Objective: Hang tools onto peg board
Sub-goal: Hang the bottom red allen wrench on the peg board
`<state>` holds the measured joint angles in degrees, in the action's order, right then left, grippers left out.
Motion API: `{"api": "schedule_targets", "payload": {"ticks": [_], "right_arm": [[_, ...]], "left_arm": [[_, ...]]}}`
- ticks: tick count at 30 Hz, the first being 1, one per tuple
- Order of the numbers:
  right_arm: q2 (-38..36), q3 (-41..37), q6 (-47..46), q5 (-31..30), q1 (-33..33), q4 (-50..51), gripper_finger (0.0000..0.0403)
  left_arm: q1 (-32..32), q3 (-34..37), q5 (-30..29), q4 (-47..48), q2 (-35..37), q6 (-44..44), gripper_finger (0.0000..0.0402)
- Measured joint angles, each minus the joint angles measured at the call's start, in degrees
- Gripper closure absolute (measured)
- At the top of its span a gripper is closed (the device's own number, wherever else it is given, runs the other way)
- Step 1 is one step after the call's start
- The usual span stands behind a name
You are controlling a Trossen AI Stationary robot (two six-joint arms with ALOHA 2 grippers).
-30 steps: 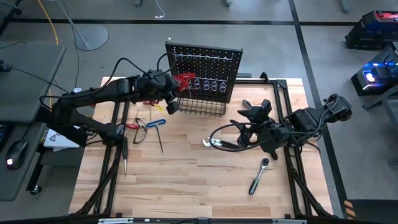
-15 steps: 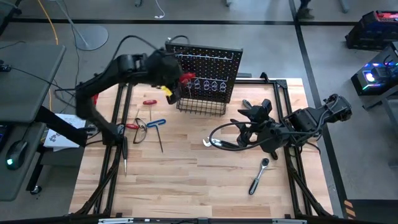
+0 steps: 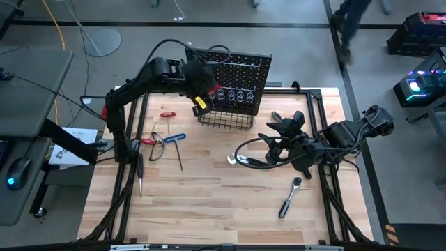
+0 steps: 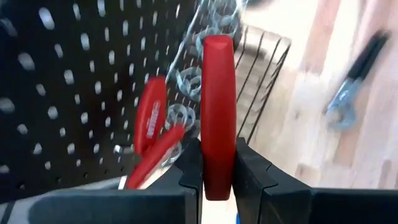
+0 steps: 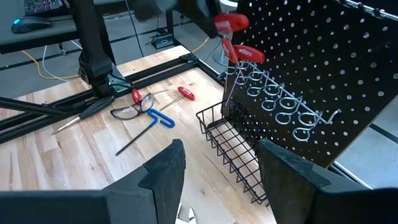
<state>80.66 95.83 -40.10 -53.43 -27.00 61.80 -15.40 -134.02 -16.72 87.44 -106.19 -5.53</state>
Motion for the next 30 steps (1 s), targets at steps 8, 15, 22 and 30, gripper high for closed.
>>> {"api": "schedule_targets", "payload": {"ticks": [8, 15, 22, 30], "right_arm": [[0.02, 0.00, -0.01, -0.16, 0.02, 0.04, 0.0213], [0.07, 0.00, 0.00, -0.96, 0.02, 0.20, 0.0213], [0.07, 0.01, -0.50, -1.13, 0.01, 0.51, 0.0213], [0.07, 0.00, -1.11, -1.27, 0.00, 0.52, 0.0213]], "left_arm": [[0.21, -0.11, -0.24, -5.06, 0.42, 0.33, 0.0361], [-0.47, -0.33, 0.41, -4.66, 0.34, -0.28, 0.0361], [-2.64, -0.33, 0.12, -4.25, 0.34, -0.67, 0.0361], [-4.18, -0.33, 1.98, -2.95, -0.49, -1.66, 0.0361]]}}
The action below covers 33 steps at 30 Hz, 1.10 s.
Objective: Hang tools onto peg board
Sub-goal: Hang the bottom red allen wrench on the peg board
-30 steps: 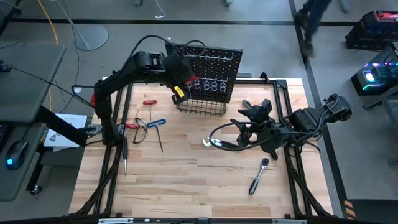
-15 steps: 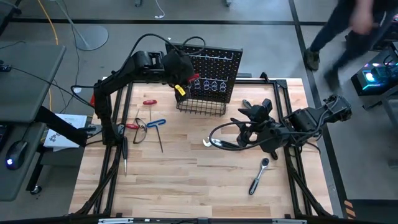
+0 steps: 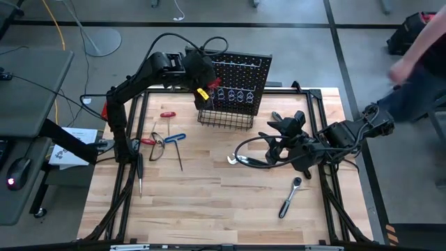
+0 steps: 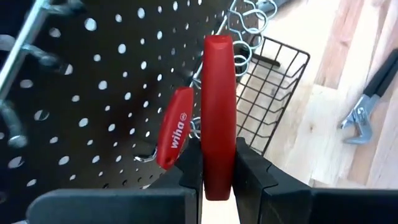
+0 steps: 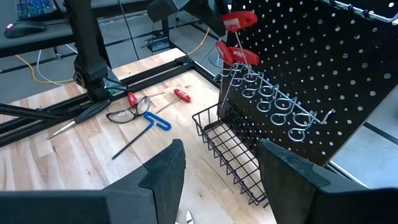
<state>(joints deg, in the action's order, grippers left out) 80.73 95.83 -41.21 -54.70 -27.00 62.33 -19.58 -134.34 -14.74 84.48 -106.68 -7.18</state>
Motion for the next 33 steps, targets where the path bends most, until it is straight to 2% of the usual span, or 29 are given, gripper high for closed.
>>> {"api": "schedule_targets", "payload": {"ticks": [4, 19, 27, 33], "right_arm": [[0.00, 0.00, -0.38, -0.01, 0.02, 0.00, 0.0213], [0.00, 0.00, -1.51, -0.04, 0.00, -0.04, 0.0213], [0.02, 0.00, -2.69, -0.17, -0.01, -0.28, 0.0213], [0.54, 0.00, -2.48, -0.15, -0.02, -0.28, 0.0213]], "left_arm": [[-0.39, 0.00, 2.41, -0.30, -0.11, -0.48, 0.0361], [-1.08, 0.00, 5.25, 2.40, -2.71, -2.17, 0.0361], [-1.16, -0.05, 2.03, 1.74, -4.47, -3.10, 0.0361], [-1.45, -0.02, 2.15, 1.43, -4.37, -4.00, 0.0358]]}}
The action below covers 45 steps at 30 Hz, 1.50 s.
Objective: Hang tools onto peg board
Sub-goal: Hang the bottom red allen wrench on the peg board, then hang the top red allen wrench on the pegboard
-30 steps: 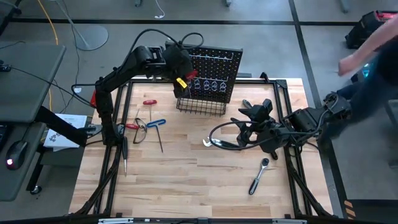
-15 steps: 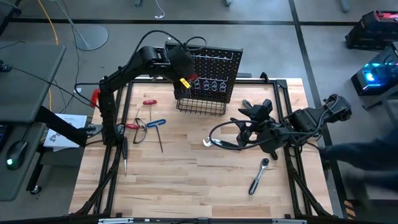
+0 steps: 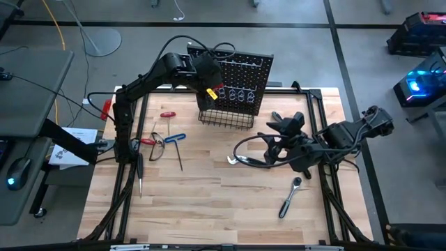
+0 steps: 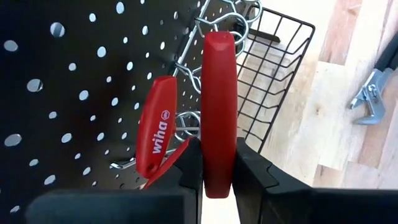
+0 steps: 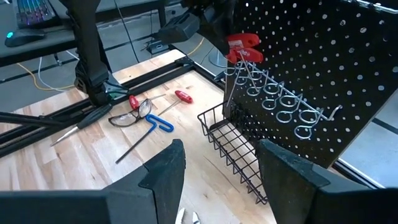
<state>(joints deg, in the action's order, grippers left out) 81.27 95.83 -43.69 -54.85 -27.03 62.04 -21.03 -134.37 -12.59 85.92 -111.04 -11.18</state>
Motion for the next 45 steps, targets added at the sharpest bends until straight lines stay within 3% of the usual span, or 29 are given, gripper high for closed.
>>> {"api": "schedule_targets", "payload": {"ticks": [6, 25, 32, 38, 45], "right_arm": [[0.05, 0.00, 0.15, 0.13, 0.02, 0.00, 0.0213], [0.07, 0.00, -0.01, -0.09, 0.02, -0.02, 0.0213], [0.07, 0.00, 0.15, 0.81, 0.02, 0.83, 0.0213], [0.07, 0.00, 0.17, 2.34, -0.02, 2.02, 0.0213], [0.07, 0.00, 0.20, 3.33, -0.02, 2.48, 0.0213]], "left_arm": [[-0.01, 0.02, 0.01, -0.74, 0.00, 0.00, 0.0350], [0.78, 0.09, 0.22, -3.27, 0.77, 0.83, 0.0237], [3.32, 1.04, 11.14, -3.87, 6.79, 8.85, 0.0235], [10.65, 14.32, 11.97, -15.60, 16.54, 12.31, 0.0234], [21.63, 45.24, 4.83, -35.36, 33.47, 27.11, 0.0234]]}}
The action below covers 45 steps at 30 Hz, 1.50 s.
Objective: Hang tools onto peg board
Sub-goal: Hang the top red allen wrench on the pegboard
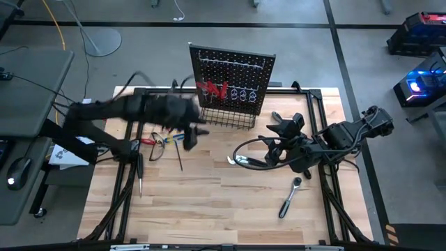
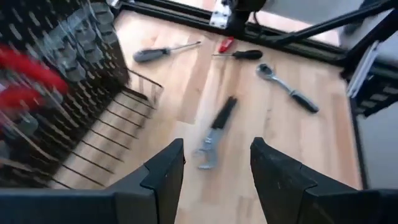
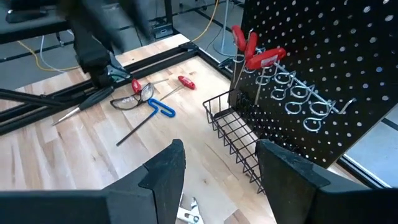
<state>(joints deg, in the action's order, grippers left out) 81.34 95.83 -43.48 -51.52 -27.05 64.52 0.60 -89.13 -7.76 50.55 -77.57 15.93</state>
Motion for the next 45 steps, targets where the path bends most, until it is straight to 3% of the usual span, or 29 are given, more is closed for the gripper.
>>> {"api": "schedule_targets", "payload": {"ticks": [6, 11, 14, 18, 23, 28, 32, 36, 45], "right_arm": [[0.00, 0.00, 2.96, 4.41, 0.00, 0.19, 0.0213], [0.00, 0.00, 5.99, 5.59, 0.00, 0.51, 0.0213], [0.00, 0.00, 7.94, 5.57, 0.94, 0.45, 0.0213], [0.00, 0.00, 8.56, 6.14, 4.07, 0.43, 0.0213], [0.00, 0.00, 9.40, 9.12, 9.55, -1.67, 0.0213], [0.00, 0.00, 10.43, 10.12, 15.09, -4.69, 0.0213], [0.00, 0.00, 9.36, 11.79, 18.97, -5.10, 0.0213], [0.00, 0.00, 8.98, 14.12, 21.84, -4.75, 0.0213], [0.00, 0.00, 15.01, 18.26, 25.47, -1.26, 0.0213]], "left_arm": [[10.18, 25.32, -12.73, -9.37, 11.56, 21.73, 0.0234], [11.75, 32.33, -15.50, -1.89, 12.45, 43.28, 0.0238], [8.18, 32.31, -19.24, 8.62, 10.59, 50.63, 0.0247], [-1.41, 32.31, -25.03, 19.68, 7.12, 52.24, 0.0258], [-16.84, 32.31, -31.46, 22.06, 1.76, 50.17, 0.0260], [-29.72, 32.31, -26.49, 14.65, -4.30, 45.37, 0.0257], [-35.39, 32.31, -21.76, 8.40, -9.23, 37.92, 0.0257], [-38.65, 32.31, -17.30, 5.72, -12.39, 34.10, 0.0257], [-39.97, 36.05, -8.51, -2.84, -13.17, 37.56, 0.0257]]}}
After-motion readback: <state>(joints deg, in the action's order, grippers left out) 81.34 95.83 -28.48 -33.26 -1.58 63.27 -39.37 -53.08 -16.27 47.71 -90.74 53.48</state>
